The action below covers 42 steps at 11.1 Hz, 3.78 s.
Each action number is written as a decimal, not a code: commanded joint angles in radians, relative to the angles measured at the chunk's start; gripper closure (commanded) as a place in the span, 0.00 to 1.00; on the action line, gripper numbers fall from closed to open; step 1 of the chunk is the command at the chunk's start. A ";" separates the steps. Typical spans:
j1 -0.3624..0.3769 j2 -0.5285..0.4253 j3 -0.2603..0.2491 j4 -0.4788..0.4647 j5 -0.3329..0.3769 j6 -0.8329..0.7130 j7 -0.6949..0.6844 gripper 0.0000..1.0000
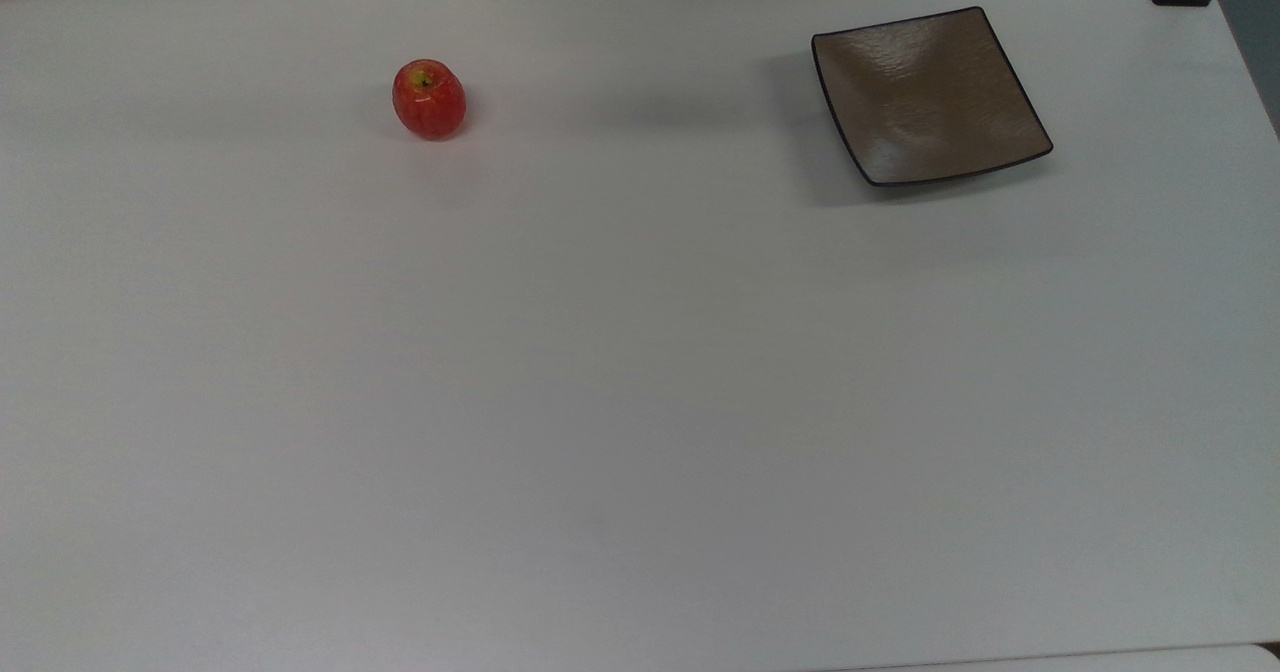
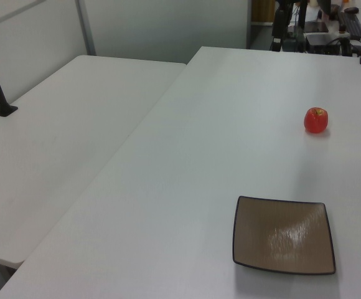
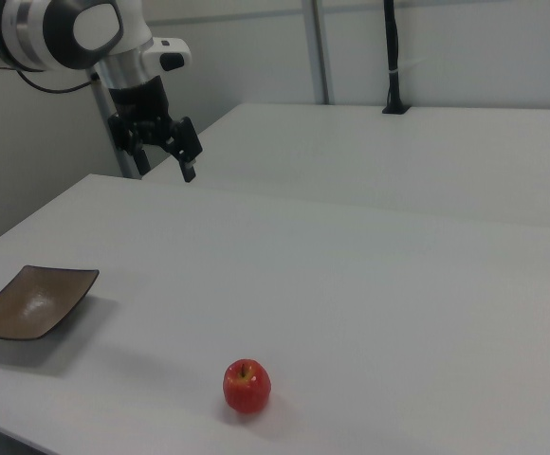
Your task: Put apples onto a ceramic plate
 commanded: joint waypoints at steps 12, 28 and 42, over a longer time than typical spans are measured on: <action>-0.027 -0.017 -0.004 0.006 0.017 -0.156 -0.202 0.00; -0.109 -0.079 -0.162 -0.731 -0.175 0.508 -0.394 0.00; -0.118 -0.071 -0.162 -0.842 -0.276 0.649 -0.393 0.94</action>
